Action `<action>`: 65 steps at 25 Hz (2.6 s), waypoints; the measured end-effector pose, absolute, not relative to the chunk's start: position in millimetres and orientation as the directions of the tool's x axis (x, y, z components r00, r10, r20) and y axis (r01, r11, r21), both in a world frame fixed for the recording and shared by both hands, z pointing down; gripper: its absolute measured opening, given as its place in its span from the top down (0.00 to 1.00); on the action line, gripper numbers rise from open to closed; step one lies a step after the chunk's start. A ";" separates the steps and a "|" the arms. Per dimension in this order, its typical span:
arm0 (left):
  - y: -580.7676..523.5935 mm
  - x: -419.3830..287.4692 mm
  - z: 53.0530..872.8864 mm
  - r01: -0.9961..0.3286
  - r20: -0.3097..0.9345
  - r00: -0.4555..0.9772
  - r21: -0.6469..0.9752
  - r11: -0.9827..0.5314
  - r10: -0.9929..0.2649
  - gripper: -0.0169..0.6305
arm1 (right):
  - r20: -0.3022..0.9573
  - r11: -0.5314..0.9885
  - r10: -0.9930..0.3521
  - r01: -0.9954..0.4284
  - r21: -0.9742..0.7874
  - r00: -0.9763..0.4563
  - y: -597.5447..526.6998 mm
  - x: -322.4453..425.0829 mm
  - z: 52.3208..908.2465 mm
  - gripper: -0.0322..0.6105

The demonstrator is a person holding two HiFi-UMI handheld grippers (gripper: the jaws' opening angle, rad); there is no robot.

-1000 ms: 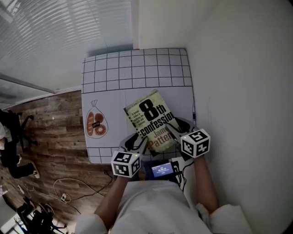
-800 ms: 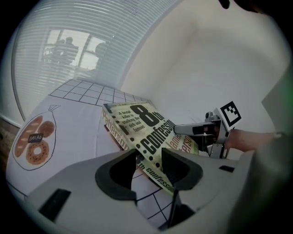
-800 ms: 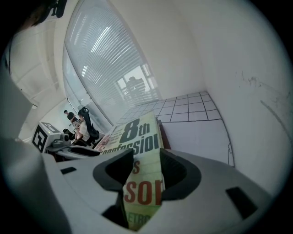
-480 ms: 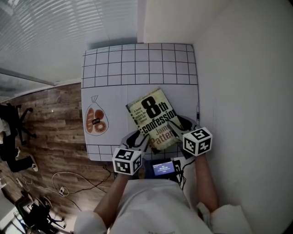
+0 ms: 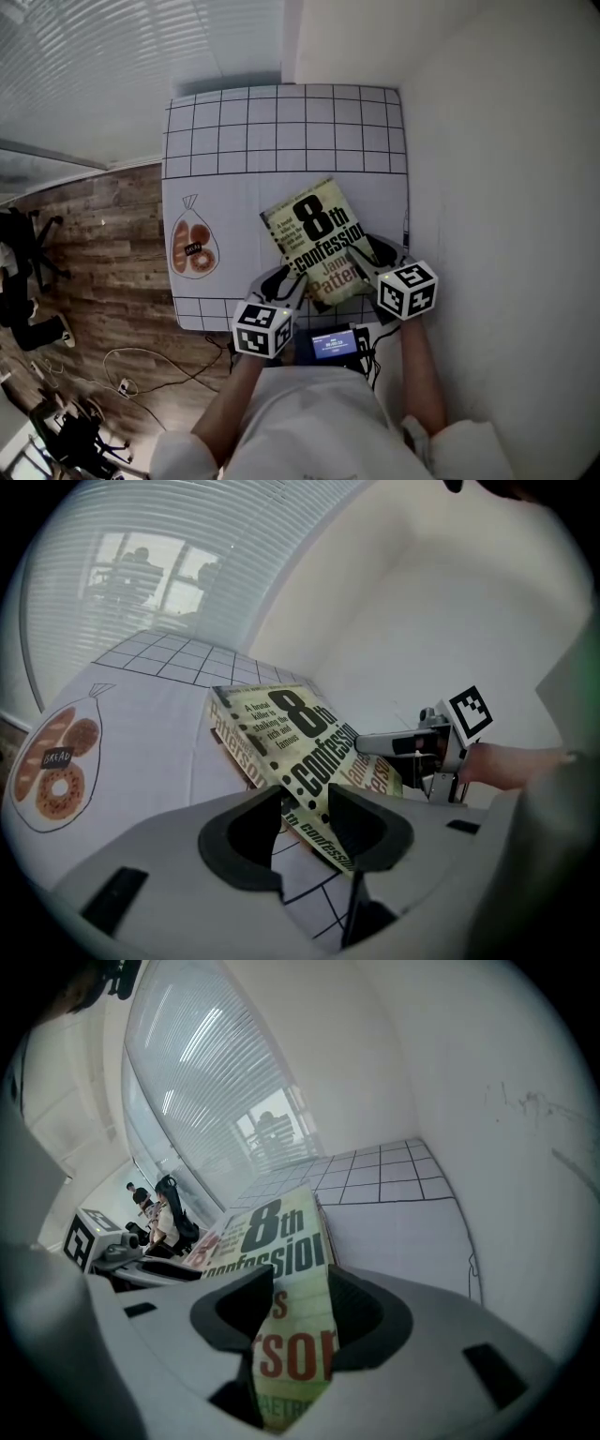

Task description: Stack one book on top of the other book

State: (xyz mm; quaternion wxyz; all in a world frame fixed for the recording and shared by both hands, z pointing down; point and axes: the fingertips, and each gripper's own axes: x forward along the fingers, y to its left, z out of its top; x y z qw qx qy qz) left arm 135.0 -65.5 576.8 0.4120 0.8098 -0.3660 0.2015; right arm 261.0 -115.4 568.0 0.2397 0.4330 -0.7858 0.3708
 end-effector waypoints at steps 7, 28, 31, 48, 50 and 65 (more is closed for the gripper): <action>-68.4 138.3 579.0 -0.753 0.626 0.657 0.521 -0.401 -0.421 0.73 | 0.706 0.347 -0.509 -0.868 -0.355 -0.492 -119.9 263.8 571.3 0.66; -70.3 138.3 578.0 -0.739 0.636 0.667 0.501 -0.450 -0.388 0.73 | 0.739 0.337 -0.515 -0.895 -0.292 -0.435 -124.0 266.7 574.1 0.62; -69.3 138.3 577.0 -0.744 0.646 0.659 0.487 -0.457 -0.385 0.73 | 0.741 0.344 -0.525 -0.901 -0.265 -0.419 -123.4 266.8 573.0 0.62; -68.9 108.6 545.7 -0.739 0.596 0.668 0.463 -0.489 -0.445 0.78 | 0.638 0.348 -0.699 -0.933 -0.091 -0.324 -124.2 260.8 537.6 0.64; -68.8 100.3 540.3 -0.746 0.587 0.662 0.452 -0.489 -0.466 0.81 | 0.624 0.353 -0.717 -0.934 -0.059 -0.310 -123.5 256.7 530.7 0.69; -76.2 25.9 469.5 -0.799 0.441 0.600 0.357 -0.484 -0.667 0.96 | 0.539 0.388 -0.765 -0.920 -0.051 -0.352 -98.9 192.9 481.7 0.94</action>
